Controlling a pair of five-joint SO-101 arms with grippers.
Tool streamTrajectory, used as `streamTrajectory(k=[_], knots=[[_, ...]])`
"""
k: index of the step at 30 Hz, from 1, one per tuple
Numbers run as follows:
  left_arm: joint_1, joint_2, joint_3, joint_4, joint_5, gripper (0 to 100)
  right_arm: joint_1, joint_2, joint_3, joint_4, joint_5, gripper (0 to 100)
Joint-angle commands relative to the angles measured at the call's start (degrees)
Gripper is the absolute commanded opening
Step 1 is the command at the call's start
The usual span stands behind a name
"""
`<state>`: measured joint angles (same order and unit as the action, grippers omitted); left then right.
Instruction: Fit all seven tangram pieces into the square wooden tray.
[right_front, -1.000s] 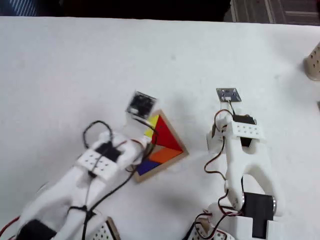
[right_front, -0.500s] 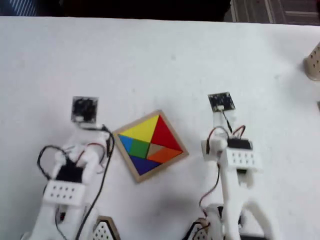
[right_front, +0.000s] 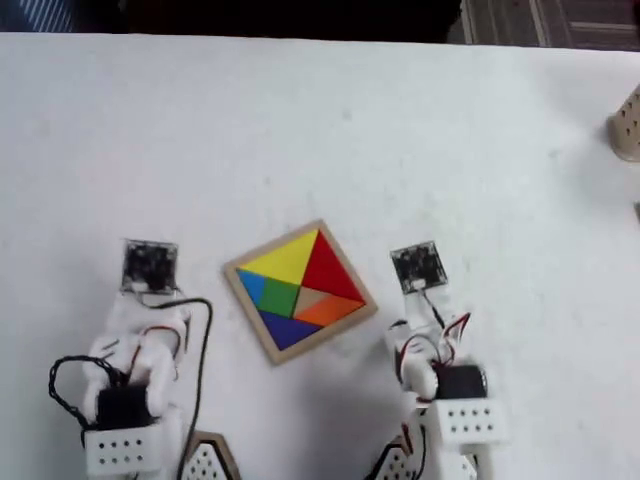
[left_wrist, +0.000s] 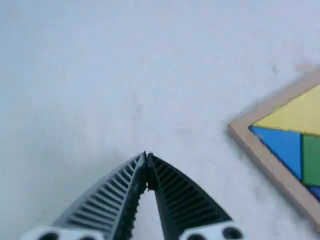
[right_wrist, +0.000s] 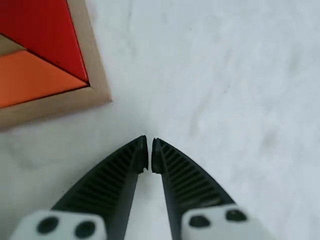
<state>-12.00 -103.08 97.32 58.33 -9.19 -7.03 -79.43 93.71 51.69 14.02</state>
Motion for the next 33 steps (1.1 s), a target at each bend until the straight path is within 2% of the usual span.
streamTrajectory(k=[1,5,6,10,15,33], knots=[[-1.0,-1.6,-0.3,1.9,-6.0,2,-0.6,-10.9,0.9,7.3,0.6,1.9],[-1.1,-1.5,-0.3,5.7,-6.5,2,-0.9,-23.7,1.2,21.8,0.6,1.8],[-1.1,-1.5,-0.3,6.2,-6.4,2,-0.7,-24.9,1.2,22.6,0.4,1.8],[-1.0,-1.5,-0.3,7.5,-6.4,2,-0.8,-21.6,3.3,18.7,0.4,1.9],[-1.0,-1.5,-0.3,15.6,-6.5,2,-0.6,-21.5,3.3,18.4,0.5,1.9],[-1.0,-1.5,-0.3,15.2,-6.4,2,-0.6,-21.5,3.3,18.4,0.5,1.9]])
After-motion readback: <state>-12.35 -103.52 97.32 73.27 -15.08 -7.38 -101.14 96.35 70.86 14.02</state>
